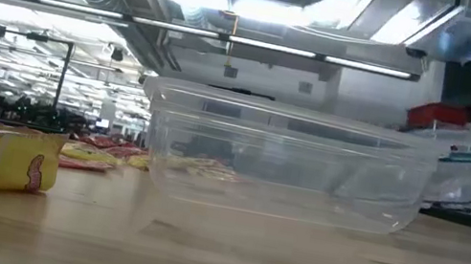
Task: Sort candy
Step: Open the top rectangular transparent food container, then put the pink candy into the top rectangular transparent food container
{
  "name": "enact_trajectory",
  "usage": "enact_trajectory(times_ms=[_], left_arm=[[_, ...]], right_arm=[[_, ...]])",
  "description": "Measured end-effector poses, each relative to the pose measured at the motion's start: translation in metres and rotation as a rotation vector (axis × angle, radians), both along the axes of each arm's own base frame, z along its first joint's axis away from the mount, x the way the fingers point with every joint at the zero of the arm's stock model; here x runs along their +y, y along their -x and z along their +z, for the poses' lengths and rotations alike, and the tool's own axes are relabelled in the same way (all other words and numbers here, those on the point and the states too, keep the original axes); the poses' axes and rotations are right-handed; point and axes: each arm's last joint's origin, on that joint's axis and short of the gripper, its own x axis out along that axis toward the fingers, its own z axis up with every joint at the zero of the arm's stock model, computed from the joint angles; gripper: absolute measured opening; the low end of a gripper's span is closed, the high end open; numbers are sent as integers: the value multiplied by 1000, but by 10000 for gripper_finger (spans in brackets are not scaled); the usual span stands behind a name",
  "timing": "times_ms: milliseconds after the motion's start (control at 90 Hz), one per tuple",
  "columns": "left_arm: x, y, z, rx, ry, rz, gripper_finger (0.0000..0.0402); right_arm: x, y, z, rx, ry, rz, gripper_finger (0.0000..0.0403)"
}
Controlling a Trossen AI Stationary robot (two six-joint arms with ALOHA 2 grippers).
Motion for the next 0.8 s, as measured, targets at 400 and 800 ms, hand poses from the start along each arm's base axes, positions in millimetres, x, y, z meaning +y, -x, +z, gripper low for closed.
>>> enact_trajectory(times_ms=[400,800], left_arm=[[30,31,-25,342,-10,204,58],[85,31,-115,519,-42,179,164]], right_arm=[[31,-34,8,-316,-179,280,182],[54,-57,16,-531,-314,374,193]])
